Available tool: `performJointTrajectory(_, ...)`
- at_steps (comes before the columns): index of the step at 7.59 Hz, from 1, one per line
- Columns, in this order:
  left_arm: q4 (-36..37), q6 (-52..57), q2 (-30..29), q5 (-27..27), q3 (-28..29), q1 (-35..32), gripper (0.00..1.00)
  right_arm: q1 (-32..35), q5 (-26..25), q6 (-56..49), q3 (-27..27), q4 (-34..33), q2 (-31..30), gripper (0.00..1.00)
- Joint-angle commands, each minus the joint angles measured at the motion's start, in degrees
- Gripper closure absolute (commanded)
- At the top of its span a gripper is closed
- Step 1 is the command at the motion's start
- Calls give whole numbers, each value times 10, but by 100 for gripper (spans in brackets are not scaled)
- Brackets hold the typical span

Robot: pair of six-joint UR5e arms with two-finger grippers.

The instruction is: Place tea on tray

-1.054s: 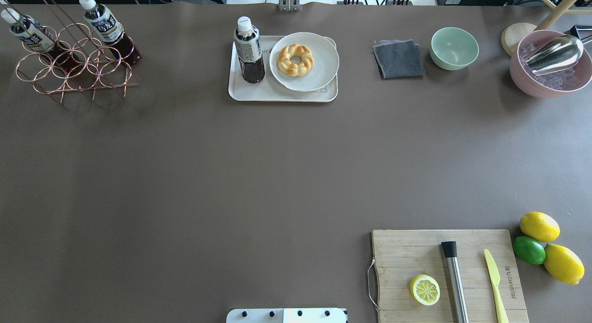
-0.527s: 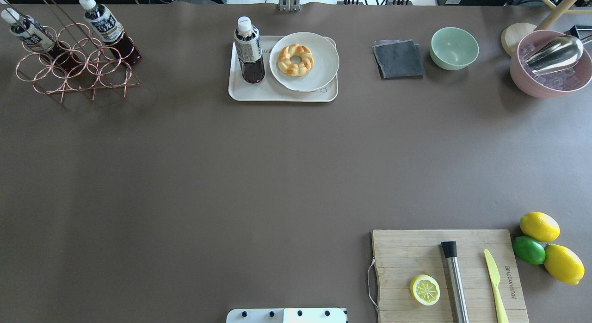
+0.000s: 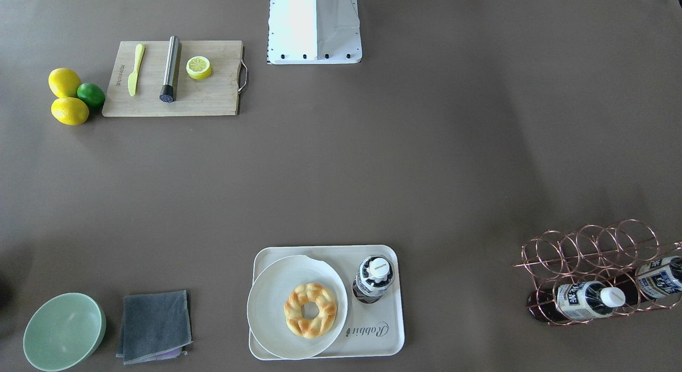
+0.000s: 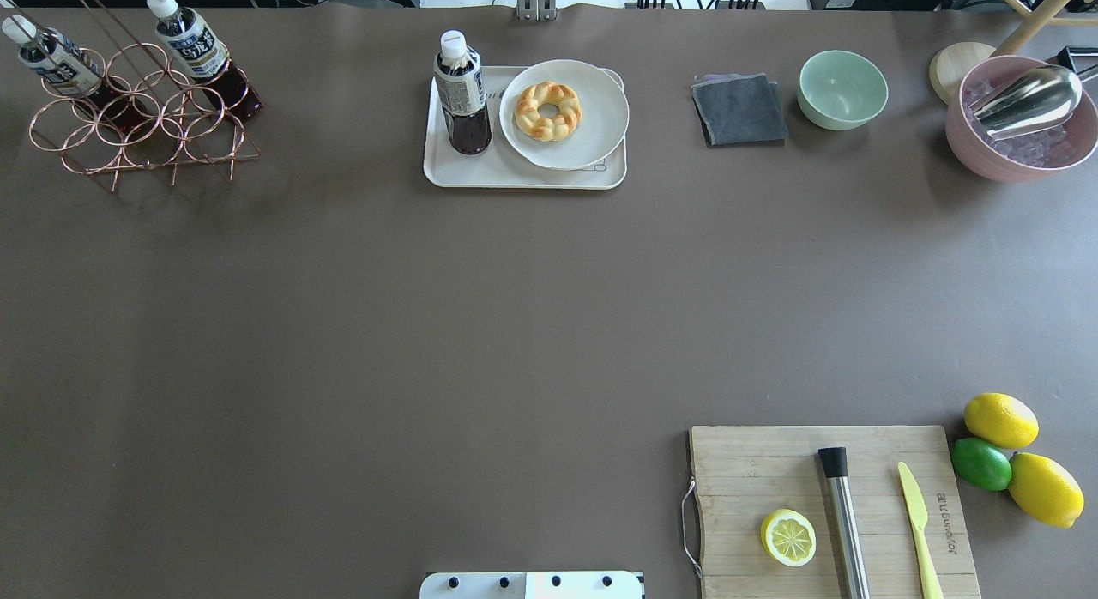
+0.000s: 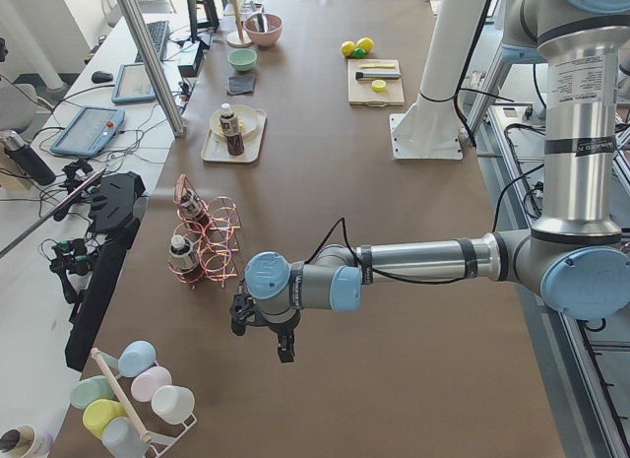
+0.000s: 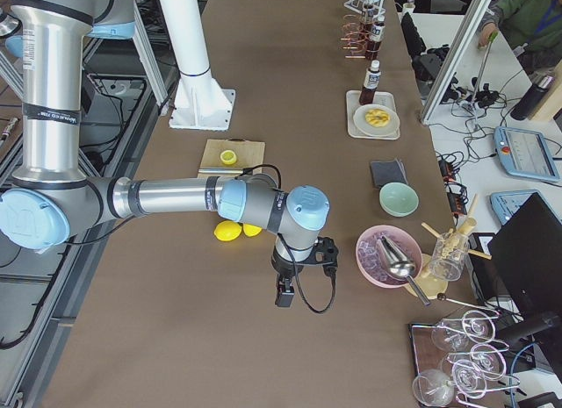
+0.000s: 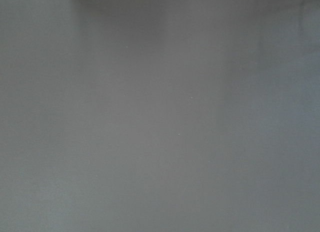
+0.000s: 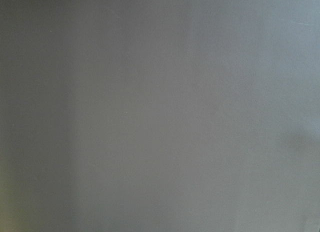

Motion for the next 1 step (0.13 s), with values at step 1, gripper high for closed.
performJointTrajectory(1,0,0,0,1,-1,0,1,0,0,-1,0,0,0,0)
